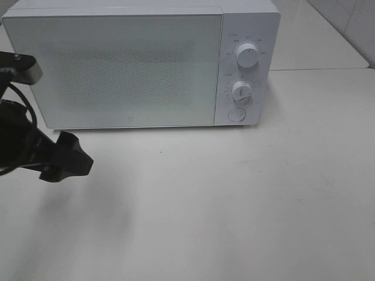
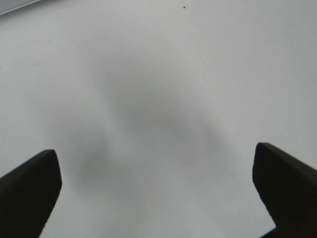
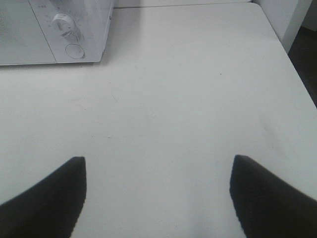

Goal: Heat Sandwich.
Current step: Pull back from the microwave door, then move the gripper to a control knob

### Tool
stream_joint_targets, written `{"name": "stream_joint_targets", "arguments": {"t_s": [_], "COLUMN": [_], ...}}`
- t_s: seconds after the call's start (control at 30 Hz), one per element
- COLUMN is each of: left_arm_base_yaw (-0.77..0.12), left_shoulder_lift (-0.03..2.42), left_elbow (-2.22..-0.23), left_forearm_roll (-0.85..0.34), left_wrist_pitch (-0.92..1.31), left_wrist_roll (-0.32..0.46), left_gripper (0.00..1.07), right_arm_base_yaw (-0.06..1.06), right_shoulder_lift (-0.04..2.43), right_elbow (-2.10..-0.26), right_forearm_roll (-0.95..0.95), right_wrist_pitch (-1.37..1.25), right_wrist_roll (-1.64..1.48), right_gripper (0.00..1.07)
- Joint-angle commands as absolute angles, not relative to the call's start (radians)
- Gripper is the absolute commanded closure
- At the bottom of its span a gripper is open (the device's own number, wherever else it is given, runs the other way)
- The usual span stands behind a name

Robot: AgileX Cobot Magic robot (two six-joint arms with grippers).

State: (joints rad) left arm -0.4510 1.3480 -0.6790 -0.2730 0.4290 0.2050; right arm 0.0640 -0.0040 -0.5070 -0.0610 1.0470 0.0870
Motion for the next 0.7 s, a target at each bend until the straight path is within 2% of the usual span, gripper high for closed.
{"name": "stream_joint_targets", "arguments": {"t_s": [0.03, 0.17, 0.23, 0.33, 0.4, 0.5, 0.57, 0.63, 0.7], "left_arm_base_yaw": [-0.412, -0.325, -0.31, -0.22, -0.202, -0.146, -0.141, -0.135, -0.135], "left_shoulder_lift": [1.322, 1.276, 1.261, 1.198, 1.185, 1.125, 1.114, 1.068, 1.035], "left_elbow": [-0.729, -0.799, -0.807, -0.809, -0.809, -0.809, -0.809, -0.809, -0.808], "left_forearm_roll": [-0.238, -0.166, -0.149, -0.121, -0.119, -0.057, -0.029, 0.068, 0.114], "left_wrist_pitch": [0.579, 0.752, 0.766, 0.823, 0.835, 0.892, 0.909, 0.962, 0.997], "left_wrist_roll": [0.197, 0.159, 0.149, 0.117, 0.105, 0.036, 0.017, -0.065, -0.1], "left_gripper": [0.05, 0.05, 0.05, 0.05, 0.05, 0.05, 0.05, 0.05, 0.05], "right_arm_base_yaw": [0.06, 0.06, 0.06, 0.06, 0.06, 0.06, 0.06, 0.06, 0.06], "right_shoulder_lift": [-0.03, -0.03, -0.03, -0.03, -0.03, -0.03, -0.03, -0.03, -0.03], "right_elbow": [-0.504, -0.504, -0.504, -0.504, -0.504, -0.504, -0.504, -0.504, -0.504], "right_forearm_roll": [-0.063, -0.063, -0.063, -0.063, -0.063, -0.063, -0.063, -0.063, -0.063], "right_wrist_pitch": [1.039, 1.039, 1.039, 1.039, 1.039, 1.039, 1.039, 1.039, 1.039], "right_wrist_roll": [0.08, 0.08, 0.08, 0.08, 0.08, 0.08, 0.08, 0.08, 0.08], "right_gripper": [0.31, 0.31, 0.31, 0.31, 0.31, 0.31, 0.31, 0.31, 0.31]}}
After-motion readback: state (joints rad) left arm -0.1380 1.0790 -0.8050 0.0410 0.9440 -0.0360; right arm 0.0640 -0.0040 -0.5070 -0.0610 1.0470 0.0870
